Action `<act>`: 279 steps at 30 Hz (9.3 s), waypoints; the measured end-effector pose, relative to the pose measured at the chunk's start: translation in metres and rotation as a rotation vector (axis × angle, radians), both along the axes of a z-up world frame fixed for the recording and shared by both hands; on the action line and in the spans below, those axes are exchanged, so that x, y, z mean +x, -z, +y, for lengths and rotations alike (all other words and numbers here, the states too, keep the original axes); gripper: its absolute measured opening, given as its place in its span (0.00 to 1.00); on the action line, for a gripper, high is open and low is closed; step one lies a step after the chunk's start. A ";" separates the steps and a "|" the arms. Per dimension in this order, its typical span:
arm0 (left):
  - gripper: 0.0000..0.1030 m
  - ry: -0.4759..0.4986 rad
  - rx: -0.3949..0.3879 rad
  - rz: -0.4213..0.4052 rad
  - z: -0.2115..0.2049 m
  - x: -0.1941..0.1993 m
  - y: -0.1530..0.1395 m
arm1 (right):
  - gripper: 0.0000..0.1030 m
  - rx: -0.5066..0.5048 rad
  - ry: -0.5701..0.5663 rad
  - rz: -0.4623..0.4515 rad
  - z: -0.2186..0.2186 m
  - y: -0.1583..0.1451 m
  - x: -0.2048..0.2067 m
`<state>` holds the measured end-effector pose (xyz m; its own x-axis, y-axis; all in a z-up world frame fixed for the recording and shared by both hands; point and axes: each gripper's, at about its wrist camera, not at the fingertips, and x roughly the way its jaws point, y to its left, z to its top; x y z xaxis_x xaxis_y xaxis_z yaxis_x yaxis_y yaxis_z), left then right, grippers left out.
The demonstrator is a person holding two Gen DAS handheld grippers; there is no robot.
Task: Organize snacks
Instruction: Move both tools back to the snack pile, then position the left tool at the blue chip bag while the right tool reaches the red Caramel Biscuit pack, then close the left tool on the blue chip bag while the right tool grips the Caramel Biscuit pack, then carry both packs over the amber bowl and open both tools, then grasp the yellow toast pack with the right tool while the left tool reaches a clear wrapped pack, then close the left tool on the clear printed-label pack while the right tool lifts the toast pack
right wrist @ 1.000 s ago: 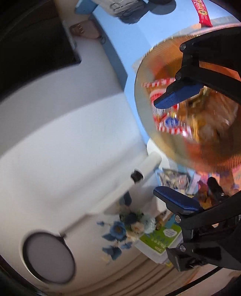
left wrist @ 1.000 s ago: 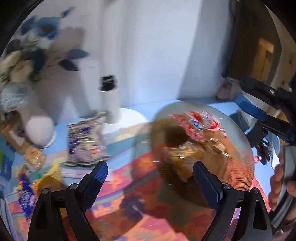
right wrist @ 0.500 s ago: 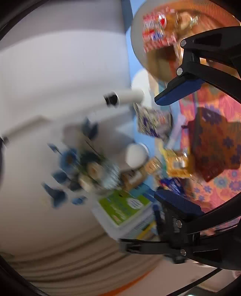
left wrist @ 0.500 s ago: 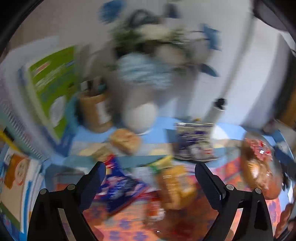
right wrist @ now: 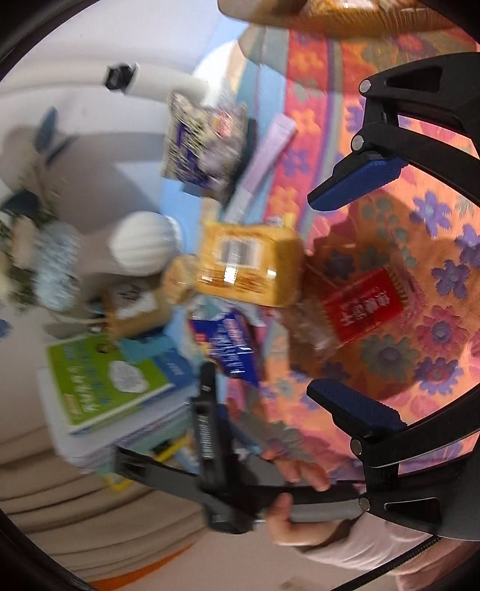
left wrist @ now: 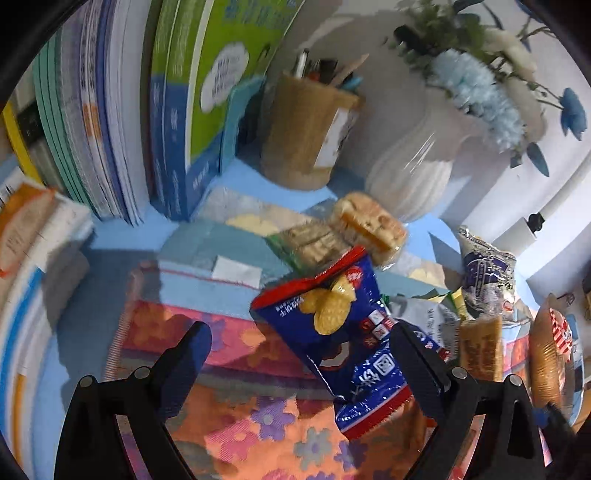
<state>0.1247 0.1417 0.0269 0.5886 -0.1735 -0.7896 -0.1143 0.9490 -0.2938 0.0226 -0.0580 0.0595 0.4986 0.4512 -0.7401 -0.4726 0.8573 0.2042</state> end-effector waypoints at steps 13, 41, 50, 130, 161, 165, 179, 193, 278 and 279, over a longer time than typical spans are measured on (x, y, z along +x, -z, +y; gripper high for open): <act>1.00 0.009 -0.026 -0.102 -0.010 0.003 0.028 | 1.00 -0.211 -0.043 -0.018 0.029 0.051 -0.002; 1.00 0.017 -0.025 -0.108 -0.010 0.002 0.028 | 1.00 -0.229 -0.054 -0.022 0.030 0.051 -0.007; 1.00 0.017 -0.025 -0.109 -0.010 0.002 0.028 | 1.00 -0.229 -0.055 -0.022 0.030 0.052 -0.007; 0.33 0.131 -0.029 -0.317 -0.035 -0.048 -0.051 | 0.33 0.375 0.005 0.043 -0.054 0.001 -0.027; 0.96 0.589 -0.042 -0.215 -0.334 -0.018 -0.090 | 0.89 0.190 0.742 0.089 -0.360 -0.076 -0.014; 0.96 0.543 -0.006 -0.230 -0.312 -0.017 -0.095 | 0.89 0.190 0.712 0.044 -0.341 -0.091 -0.015; 1.00 0.303 0.045 -0.248 -0.154 -0.002 -0.102 | 0.90 0.386 0.408 -0.077 -0.207 -0.121 -0.006; 1.00 0.053 0.056 -0.114 -0.008 0.034 -0.040 | 0.91 0.361 0.198 -0.001 -0.072 -0.058 0.026; 1.00 0.015 0.302 0.011 -0.025 0.098 0.044 | 1.00 0.296 0.163 0.088 -0.012 0.040 0.069; 1.00 0.015 0.302 0.011 -0.025 0.098 0.044 | 1.00 0.286 0.164 0.086 -0.011 0.039 0.068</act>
